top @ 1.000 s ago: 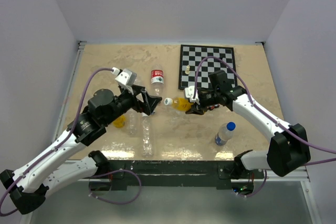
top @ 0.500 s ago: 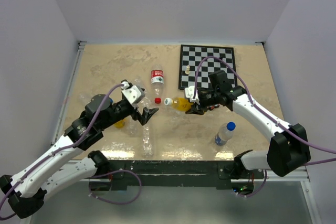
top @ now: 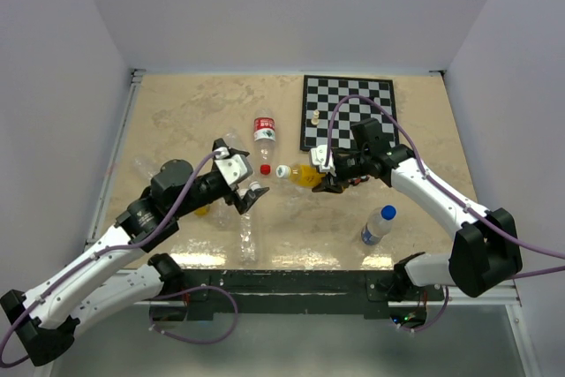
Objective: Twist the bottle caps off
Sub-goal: Unscrew the bottle cap from the plastic bottle.
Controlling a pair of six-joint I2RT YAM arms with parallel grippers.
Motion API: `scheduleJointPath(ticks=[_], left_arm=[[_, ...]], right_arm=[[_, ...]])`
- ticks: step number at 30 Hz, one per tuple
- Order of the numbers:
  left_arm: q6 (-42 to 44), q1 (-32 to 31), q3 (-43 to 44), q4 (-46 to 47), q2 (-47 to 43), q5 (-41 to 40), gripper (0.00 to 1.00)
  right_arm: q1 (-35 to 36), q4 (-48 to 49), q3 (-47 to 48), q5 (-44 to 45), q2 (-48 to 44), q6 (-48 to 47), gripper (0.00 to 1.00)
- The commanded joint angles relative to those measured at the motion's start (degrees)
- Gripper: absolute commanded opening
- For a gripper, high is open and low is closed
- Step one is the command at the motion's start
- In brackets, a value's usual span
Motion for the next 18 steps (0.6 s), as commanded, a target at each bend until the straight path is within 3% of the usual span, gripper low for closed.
scheduleJointPath(ticks=[1, 18], left_arm=[[2.62, 0.13, -0.88, 3.12, 0.32, 2.68, 1.00], [9.21, 0.04, -2.02, 7.07, 4.71, 8.39, 0.99]], right_arm=[[-0.05, -0.79, 1.07, -1.98, -0.42, -1.27, 0.00], [-0.05, -1.05, 1.16, -2.07, -0.59, -1.53, 0.00]])
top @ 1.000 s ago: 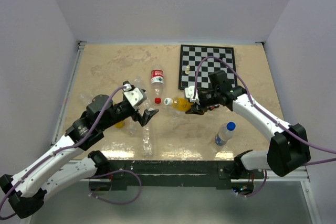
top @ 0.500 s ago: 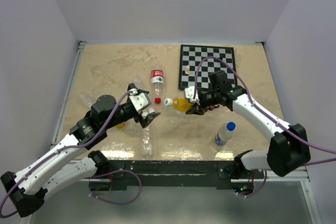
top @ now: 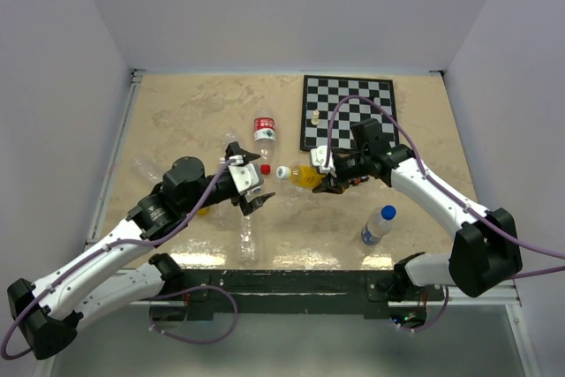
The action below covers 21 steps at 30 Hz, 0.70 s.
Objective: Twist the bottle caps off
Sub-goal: Unscrew the bottle cap from the plastic bottle.
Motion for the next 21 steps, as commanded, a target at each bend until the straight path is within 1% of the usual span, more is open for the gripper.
scheduleJointPath(ticks=[1, 21], left_arm=[[2.13, 0.13, -0.14, 3.73, 1.19, 2.49, 0.99], [2.39, 0.13, 0.12, 4.17, 2.69, 2.76, 1.00]], right_arm=[[-0.05, -0.37, 1.16, -2.05, -0.42, -0.79, 0.00], [-0.14, -0.64, 1.25, -2.23, -0.68, -1.05, 0.00]])
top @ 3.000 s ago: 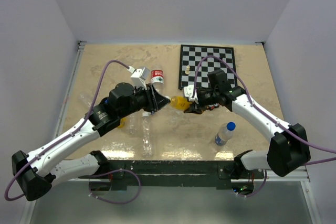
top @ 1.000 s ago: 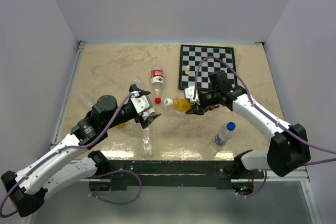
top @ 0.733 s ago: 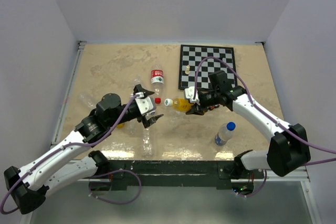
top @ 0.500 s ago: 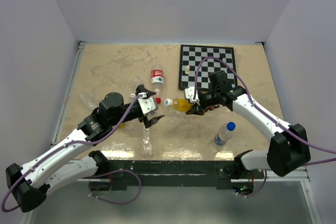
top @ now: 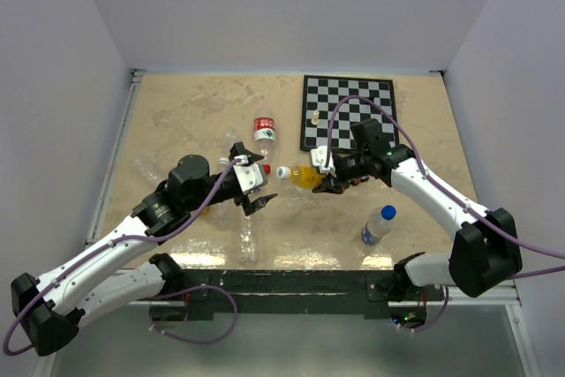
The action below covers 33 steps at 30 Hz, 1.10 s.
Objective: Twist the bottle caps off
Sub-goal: Unscrew the bottle cap from the plastic bottle.
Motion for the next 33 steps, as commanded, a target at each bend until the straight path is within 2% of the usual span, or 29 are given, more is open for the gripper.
scheduleJointPath(ticks=[1, 33], left_arm=[[1.37, 0.13, 0.04, 3.36, 0.09, 1.27, 0.99], [3.30, 0.13, 0.12, 4.94, 1.41, 3.82, 1.00]], right_arm=[[-0.14, -0.50, 1.25, -2.14, -0.59, -0.83, 0.00], [-0.05, -0.68, 1.25, -2.23, -0.33, -1.01, 0.00]])
